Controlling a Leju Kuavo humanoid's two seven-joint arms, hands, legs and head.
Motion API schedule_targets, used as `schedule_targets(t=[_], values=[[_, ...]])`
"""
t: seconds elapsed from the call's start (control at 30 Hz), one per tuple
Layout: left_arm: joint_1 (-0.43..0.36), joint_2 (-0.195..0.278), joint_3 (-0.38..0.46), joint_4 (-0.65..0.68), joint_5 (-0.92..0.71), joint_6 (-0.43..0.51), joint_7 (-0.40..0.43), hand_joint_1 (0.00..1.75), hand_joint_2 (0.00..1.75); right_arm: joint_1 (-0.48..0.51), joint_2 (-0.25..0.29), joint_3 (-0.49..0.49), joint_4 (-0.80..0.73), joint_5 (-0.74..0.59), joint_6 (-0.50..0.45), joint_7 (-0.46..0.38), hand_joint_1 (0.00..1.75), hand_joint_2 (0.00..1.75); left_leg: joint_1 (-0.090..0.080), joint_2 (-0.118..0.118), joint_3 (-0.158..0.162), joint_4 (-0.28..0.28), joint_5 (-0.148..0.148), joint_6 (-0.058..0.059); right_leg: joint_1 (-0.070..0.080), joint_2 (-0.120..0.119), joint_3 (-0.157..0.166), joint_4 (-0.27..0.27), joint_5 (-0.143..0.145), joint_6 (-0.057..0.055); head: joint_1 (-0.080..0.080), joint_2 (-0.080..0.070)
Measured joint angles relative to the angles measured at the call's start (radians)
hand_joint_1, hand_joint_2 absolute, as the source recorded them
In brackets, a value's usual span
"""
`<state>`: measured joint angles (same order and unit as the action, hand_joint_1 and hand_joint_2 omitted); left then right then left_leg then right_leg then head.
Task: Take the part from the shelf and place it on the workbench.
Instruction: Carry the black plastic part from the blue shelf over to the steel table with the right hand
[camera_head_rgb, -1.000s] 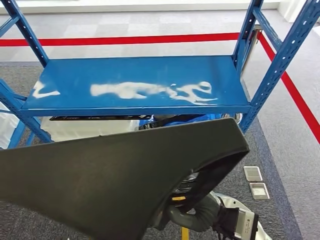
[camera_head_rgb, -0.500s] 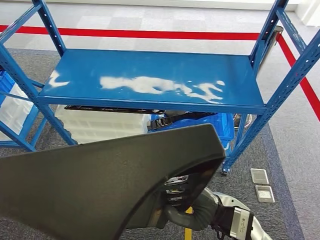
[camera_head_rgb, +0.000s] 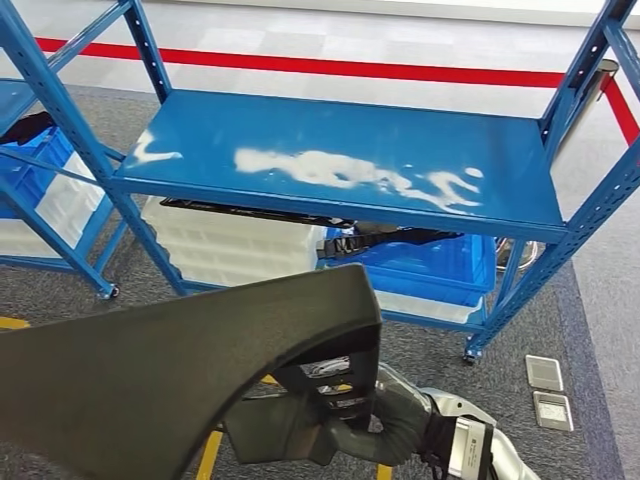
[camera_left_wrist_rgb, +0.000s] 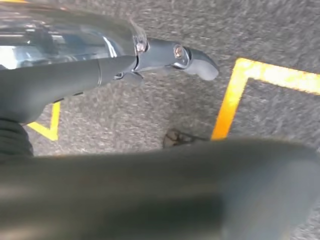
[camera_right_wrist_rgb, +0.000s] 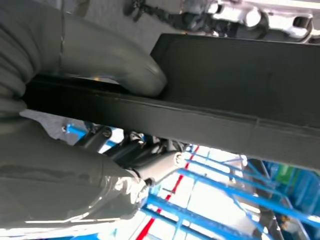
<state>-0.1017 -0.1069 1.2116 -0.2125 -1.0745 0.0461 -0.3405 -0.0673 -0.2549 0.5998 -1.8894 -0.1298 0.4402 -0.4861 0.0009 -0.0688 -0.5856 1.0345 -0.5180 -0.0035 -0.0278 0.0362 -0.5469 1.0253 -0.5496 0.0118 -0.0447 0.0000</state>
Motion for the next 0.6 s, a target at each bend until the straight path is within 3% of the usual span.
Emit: schedule_targets(t=[0.07, 0.13, 0.17, 0.2, 0.23, 0.33, 0.4, 0.47, 0.53, 0.6], values=[[-0.010, -0.004, -0.004, 0.000, -0.010, 0.008, 0.008, 0.00, 1.75, 0.009, -0.007, 0.001, 0.001, 0.002, 0.001, -0.009, 1.75, 1.75, 0.002, 0.029, -0.035, 0.075, -0.047, -0.011, -0.003, -0.026, 0.000, -0.002, 0.002, -0.007, -0.001, 0.000], [-0.022, -0.007, -0.008, 0.000, -0.016, 0.012, 0.014, 0.00, 1.75, 0.018, -0.013, 0.001, 0.005, 0.003, 0.004, -0.015, 1.75, 1.75, 0.008, 0.049, -0.094, 0.208, -0.107, -0.022, -0.003, -0.052, -0.002, -0.001, 0.001, -0.010, -0.002, 0.000], [-0.026, -0.008, -0.010, 0.000, -0.017, 0.014, 0.017, 0.00, 1.75, 0.021, -0.015, 0.002, 0.008, 0.003, 0.005, -0.016, 1.75, 1.75, 0.010, 0.053, -0.115, 0.255, -0.121, -0.025, -0.002, -0.064, -0.002, -0.001, 0.001, -0.010, -0.001, 0.000], [-0.028, -0.009, -0.011, 0.000, -0.018, 0.014, 0.018, 0.00, 1.75, 0.023, -0.016, 0.003, 0.010, 0.004, 0.006, -0.016, 1.75, 1.75, 0.012, 0.056, -0.117, 0.266, -0.115, -0.027, -0.003, -0.074, -0.002, -0.001, 0.001, -0.009, -0.001, 0.000], [-0.029, -0.009, -0.014, 0.000, -0.019, 0.014, 0.019, 0.00, 1.75, 0.023, -0.017, 0.003, 0.012, 0.005, 0.008, -0.016, 1.75, 1.75, 0.013, 0.060, -0.100, 0.235, -0.092, -0.027, -0.003, -0.084, -0.001, -0.001, 0.001, -0.009, -0.001, 0.000], [-0.037, -0.010, -0.023, 0.000, -0.024, 0.014, 0.022, 0.00, 1.75, 0.019, -0.018, 0.006, 0.015, 0.010, 0.011, -0.016, 1.75, 1.75, 0.007, 0.101, 0.000, 0.039, -0.009, -0.016, 0.000, -0.107, 0.003, -0.001, -0.003, -0.001, -0.002, 0.000], [-0.041, -0.011, -0.026, 0.000, -0.028, 0.014, 0.024, 0.00, 1.75, 0.015, -0.018, 0.007, 0.016, 0.014, 0.013, -0.016, 1.75, 1.75, -0.001, 0.120, 0.020, -0.009, -0.003, -0.006, 0.003, -0.120, 0.004, -0.001, -0.004, 0.010, -0.001, 0.000], [-0.039, -0.011, -0.027, 0.000, -0.029, 0.013, 0.026, 0.00, 1.75, 0.010, -0.019, 0.009, 0.017, 0.017, 0.015, -0.016, 1.75, 1.75, -0.003, 0.108, 0.016, -0.014, 0.001, 0.006, 0.002, -0.132, 0.007, -0.004, -0.005, 0.021, -0.001, 0.000], [-0.038, -0.012, -0.027, 0.000, -0.029, 0.009, 0.026, 0.00, 1.75, 0.005, -0.019, 0.011, 0.017, 0.018, 0.016, -0.016, 1.75, 1.75, 0.001, 0.094, 0.019, -0.023, 0.009, 0.022, 0.000, -0.109, 0.000, 0.023, -0.030, 0.028, 0.000, 0.000], [-0.039, -0.011, -0.027, 0.000, -0.027, 0.000, 0.025, 0.00, 1.75, 0.001, -0.019, 0.015, 0.018, 0.021, 0.017, -0.016, 1.75, 1.75, 0.001, 0.080, 0.019, -0.028, 0.014, 0.031, 0.001, -0.065, -0.044, 0.125, -0.090, 0.027, 0.002, 0.000]])
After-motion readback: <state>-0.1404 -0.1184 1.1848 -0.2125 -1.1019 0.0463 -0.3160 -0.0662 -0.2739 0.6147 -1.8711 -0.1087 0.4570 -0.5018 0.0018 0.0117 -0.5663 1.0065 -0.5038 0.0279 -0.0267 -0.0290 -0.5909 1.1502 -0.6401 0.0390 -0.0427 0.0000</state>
